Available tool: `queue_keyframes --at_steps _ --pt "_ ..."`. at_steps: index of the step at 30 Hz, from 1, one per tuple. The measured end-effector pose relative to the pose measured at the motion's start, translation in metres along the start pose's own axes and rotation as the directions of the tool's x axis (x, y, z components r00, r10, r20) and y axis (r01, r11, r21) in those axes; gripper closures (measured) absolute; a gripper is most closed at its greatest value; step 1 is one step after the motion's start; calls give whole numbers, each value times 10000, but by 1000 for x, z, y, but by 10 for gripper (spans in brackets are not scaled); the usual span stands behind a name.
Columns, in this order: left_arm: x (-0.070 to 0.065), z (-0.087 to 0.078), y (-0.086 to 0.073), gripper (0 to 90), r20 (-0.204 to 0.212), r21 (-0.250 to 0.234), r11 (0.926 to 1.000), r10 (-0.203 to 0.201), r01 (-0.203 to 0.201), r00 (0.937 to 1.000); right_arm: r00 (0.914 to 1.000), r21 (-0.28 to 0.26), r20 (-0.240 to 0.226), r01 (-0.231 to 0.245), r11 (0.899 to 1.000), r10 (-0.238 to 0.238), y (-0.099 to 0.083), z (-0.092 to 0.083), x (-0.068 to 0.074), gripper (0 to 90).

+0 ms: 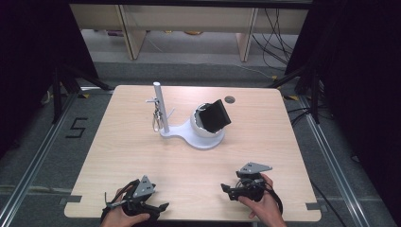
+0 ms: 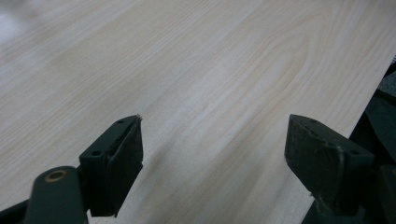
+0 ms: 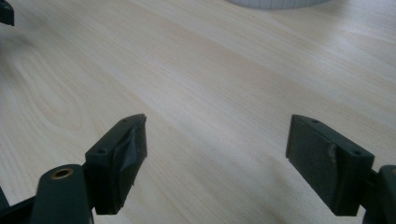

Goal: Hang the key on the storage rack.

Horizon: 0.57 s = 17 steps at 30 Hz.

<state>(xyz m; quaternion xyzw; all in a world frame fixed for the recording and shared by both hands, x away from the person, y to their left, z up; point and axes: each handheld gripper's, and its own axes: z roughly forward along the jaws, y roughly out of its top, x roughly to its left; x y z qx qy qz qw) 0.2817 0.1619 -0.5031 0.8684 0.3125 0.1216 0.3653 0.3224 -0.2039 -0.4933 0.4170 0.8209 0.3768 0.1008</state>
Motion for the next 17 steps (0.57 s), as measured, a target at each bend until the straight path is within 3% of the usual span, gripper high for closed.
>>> queue_keyframes --at_steps 3,4,5,7,9,10,13,17 --pt "1 0 -2 191 -149 103 9999 22 -21 9999 9996 -40 -78 -281 9996 281 0 1 1 195" --pt "1 0 -2 190 -149 103 9999 22 -21 9999 9996 -40 -78 -281 9996 281 0 1 1 195" --pt "2 0 -2 190 -96 48 10000 4 -4 10000 9999 -53 -80 117 9999 -118 0 1 -3 194" --pt "2 0 -2 188 -195 88 9999 78 -76 9998 9998 -59 -69 188 9998 -188 0 1 -3 193" --pt "3 0 -2 187 -219 161 9998 129 -125 9997 9996 120 2 -294 9995 294 0 0 1 193" --pt "3 0 -2 187 -236 160 9998 135 -132 9996 10000 44 13 -51 10000 51 0 1 0 193" --pt "2 2 -3 185 -158 57 10000 -39 40 9999 10000 70 2 -78 9999 78 0 1 0 192" --pt "4 1 -3 184 -288 140 9997 201 -197 9994 10000 65 28 -64 10000 64 0 1 0 192"
